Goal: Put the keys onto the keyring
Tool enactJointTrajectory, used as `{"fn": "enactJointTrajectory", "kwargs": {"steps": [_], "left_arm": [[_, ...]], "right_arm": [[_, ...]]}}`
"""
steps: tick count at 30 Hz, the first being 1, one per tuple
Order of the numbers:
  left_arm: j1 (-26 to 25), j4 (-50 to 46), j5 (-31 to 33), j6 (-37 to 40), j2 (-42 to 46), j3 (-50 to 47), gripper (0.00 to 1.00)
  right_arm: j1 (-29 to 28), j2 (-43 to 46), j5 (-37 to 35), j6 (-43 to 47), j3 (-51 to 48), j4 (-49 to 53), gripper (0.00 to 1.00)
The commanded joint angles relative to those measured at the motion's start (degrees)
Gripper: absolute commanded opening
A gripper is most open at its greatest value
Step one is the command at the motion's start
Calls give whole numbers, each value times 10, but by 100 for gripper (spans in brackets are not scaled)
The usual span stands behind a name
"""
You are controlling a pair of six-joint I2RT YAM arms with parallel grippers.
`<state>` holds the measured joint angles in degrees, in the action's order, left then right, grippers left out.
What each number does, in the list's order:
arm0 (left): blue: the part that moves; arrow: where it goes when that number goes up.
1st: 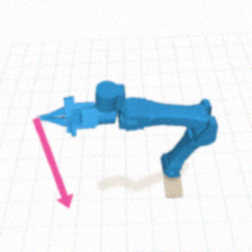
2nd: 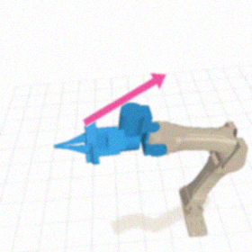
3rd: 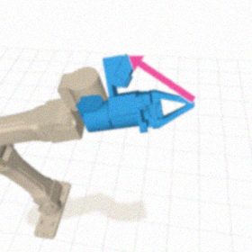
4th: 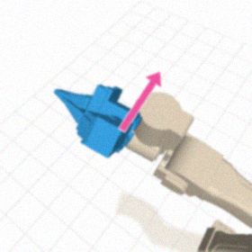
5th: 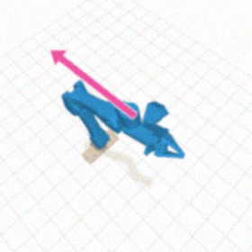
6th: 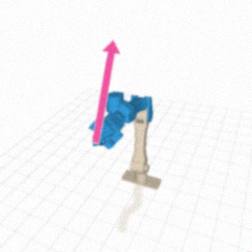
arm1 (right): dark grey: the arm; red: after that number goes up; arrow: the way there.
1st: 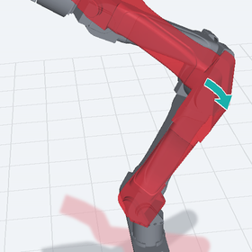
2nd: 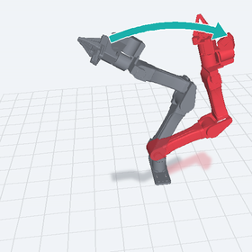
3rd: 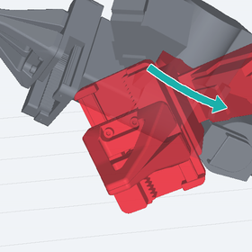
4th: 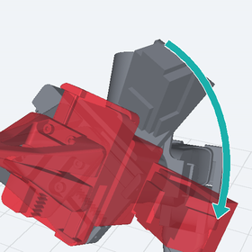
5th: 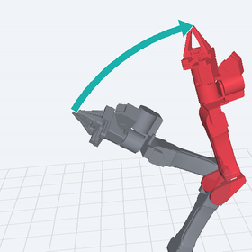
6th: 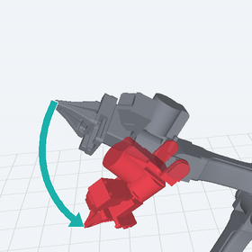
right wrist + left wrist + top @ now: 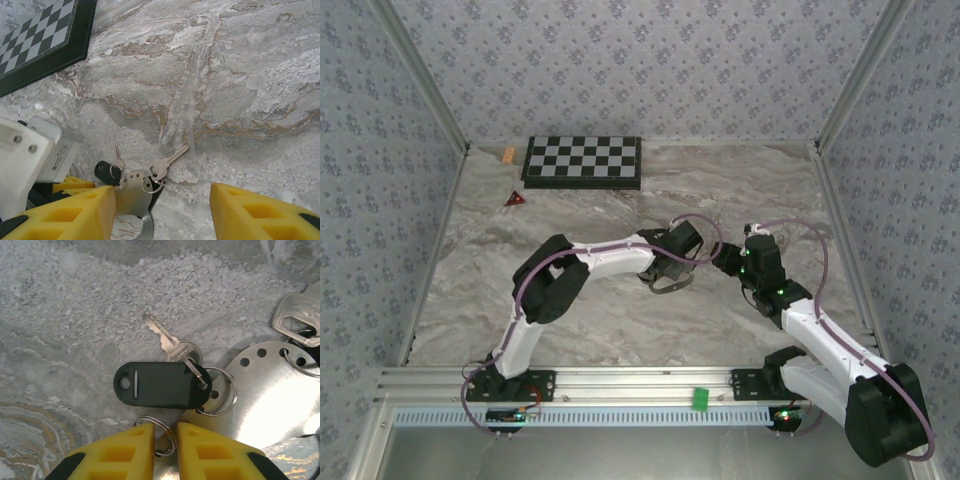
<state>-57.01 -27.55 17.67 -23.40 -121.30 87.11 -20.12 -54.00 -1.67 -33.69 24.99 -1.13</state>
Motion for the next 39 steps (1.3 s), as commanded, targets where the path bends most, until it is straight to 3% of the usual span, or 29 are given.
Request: {"fn": "enactJointTrajectory", "kwargs": {"steps": [1,6,9,16,39], "left_arm": [[1,-23,26,-4,10,3,19],[1,-29,32,-3,6,10,19],[1,-29,28,-3,4,10,28],[1,-26,28,-2,4,9,34],[16,-35,87,-25,65,-36,31]], "right_arm": [[3,4,6,-8,-7,-9,53],[4,3,9,-9,-7,-10,53],[4,4,11,-8,-6,-11,53],[3,3,13,-8,-7,-12,53],[4,-3,18,-8,-7,-16,54]]}}
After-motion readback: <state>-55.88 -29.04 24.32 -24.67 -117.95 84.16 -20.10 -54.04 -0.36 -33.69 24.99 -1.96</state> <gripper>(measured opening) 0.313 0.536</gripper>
